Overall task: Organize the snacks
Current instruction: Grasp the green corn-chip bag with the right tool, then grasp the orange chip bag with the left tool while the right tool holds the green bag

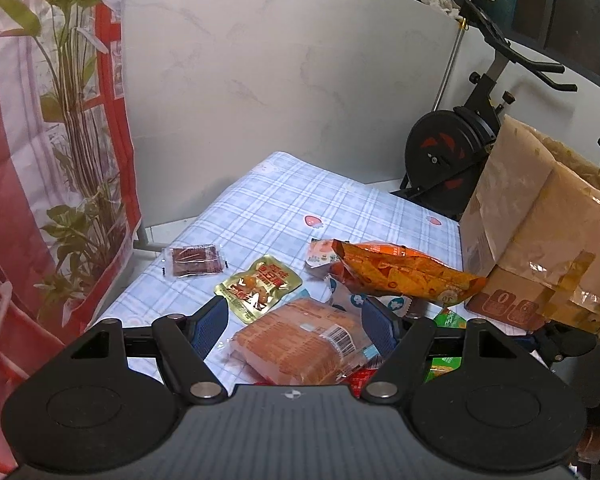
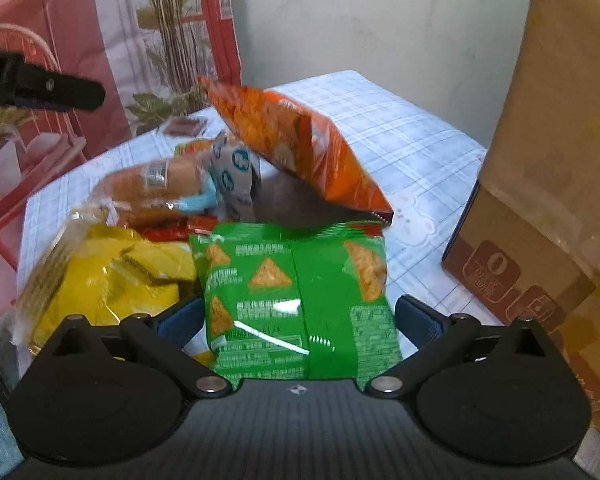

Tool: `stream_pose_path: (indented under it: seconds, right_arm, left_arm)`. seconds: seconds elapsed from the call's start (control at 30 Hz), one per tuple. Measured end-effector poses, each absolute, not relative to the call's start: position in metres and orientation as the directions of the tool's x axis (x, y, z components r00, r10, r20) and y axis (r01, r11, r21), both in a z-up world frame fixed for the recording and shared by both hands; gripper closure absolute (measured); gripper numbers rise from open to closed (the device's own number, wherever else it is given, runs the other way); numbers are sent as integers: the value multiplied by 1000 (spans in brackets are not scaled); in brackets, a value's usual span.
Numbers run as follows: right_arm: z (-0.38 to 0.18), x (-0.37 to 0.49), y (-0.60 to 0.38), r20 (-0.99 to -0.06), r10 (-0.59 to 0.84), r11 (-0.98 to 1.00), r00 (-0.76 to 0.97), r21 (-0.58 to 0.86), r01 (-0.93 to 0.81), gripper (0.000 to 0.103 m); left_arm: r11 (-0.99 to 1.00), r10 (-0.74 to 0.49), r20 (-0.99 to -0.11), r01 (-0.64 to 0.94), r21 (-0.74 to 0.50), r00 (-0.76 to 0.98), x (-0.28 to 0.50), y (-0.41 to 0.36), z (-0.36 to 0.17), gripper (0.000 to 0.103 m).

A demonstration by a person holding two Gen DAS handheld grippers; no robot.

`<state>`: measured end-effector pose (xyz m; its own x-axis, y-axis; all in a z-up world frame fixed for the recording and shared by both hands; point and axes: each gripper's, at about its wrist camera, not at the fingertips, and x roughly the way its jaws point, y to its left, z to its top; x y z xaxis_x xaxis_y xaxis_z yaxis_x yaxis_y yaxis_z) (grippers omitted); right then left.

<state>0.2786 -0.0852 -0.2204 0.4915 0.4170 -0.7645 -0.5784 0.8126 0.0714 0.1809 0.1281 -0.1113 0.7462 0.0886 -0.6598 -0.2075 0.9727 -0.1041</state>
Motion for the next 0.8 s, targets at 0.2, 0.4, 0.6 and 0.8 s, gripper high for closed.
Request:
stream_pose_path:
  seconds: [0.2, 0.4, 0.6, 0.8]
  right_arm:
    - [-220, 273, -92, -755, 435, 827, 491, 119, -549, 10]
    - [-216, 262, -105, -749, 433, 841, 501, 135, -524, 15]
    - [-212, 245, -125, -735, 418, 870, 534, 156, -467, 21]
    - [-209, 226, -146, -725, 375, 903, 578, 143, -406, 21]
  left_arm:
    - [976, 87, -665, -198, -94, 742, 183, 124, -112, 27]
    - [979, 81, -663, -183, -86, 744, 184, 117, -109, 27]
    - [985, 74, -650, -158, -72, 756, 186, 107, -104, 27]
    - [989, 55, -641, -128, -69, 766, 189, 101, -101, 26]
